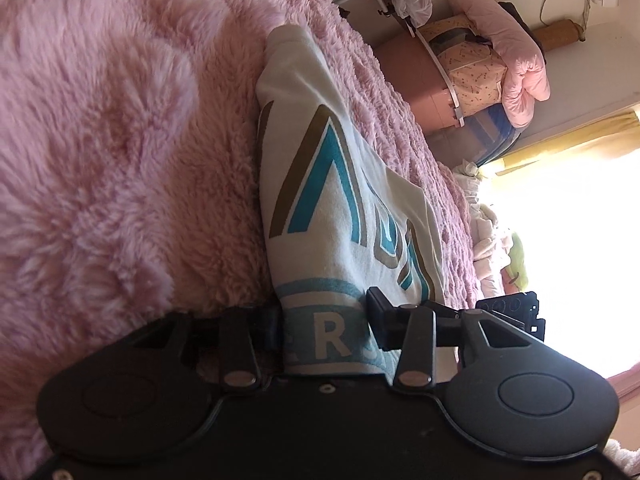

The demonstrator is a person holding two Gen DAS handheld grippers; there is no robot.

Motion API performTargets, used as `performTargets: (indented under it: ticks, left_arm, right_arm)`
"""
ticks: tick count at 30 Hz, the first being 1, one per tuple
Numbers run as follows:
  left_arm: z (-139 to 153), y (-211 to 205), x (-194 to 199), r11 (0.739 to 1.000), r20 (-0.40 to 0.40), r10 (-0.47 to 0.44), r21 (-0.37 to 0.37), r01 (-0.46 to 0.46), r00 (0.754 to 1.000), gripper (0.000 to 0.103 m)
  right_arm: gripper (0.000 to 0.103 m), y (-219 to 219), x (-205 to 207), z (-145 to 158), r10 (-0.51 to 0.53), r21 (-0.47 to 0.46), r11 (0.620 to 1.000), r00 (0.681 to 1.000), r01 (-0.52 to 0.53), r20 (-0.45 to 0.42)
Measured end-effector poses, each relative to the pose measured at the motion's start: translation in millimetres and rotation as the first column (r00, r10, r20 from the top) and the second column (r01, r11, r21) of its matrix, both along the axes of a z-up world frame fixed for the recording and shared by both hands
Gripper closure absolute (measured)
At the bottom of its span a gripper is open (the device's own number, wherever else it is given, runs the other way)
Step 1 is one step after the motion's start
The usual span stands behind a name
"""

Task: Fold small clothes
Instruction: 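Open both grippers and press the folded sweatshirt flat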

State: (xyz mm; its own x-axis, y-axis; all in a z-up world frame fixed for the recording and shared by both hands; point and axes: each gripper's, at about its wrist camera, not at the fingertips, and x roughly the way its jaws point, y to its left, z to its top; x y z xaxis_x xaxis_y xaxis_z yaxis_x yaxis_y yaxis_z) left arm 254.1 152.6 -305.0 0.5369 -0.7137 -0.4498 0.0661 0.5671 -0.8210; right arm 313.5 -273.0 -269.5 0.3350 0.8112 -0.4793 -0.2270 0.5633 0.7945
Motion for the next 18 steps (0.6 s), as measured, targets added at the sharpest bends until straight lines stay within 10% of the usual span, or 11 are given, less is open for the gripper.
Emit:
performTargets:
  ticks: [9, 18]
  left_arm:
    - [93, 3, -61, 0.976, 0.16, 0.091, 0.182, -0.12, 0.983, 0.056]
    - [105, -78, -120, 0.925, 0.212, 0.062, 0.356, -0.136, 0.975, 0.055]
  right_arm:
    - [0.054, -16, -53, 81, -0.105, -0.189, 0.971, 0.973, 0.145, 0.204]
    - [0.062, 45, -136, 114, 0.182, -0.574, 0.804, 0.856, 0.154, 0.485]
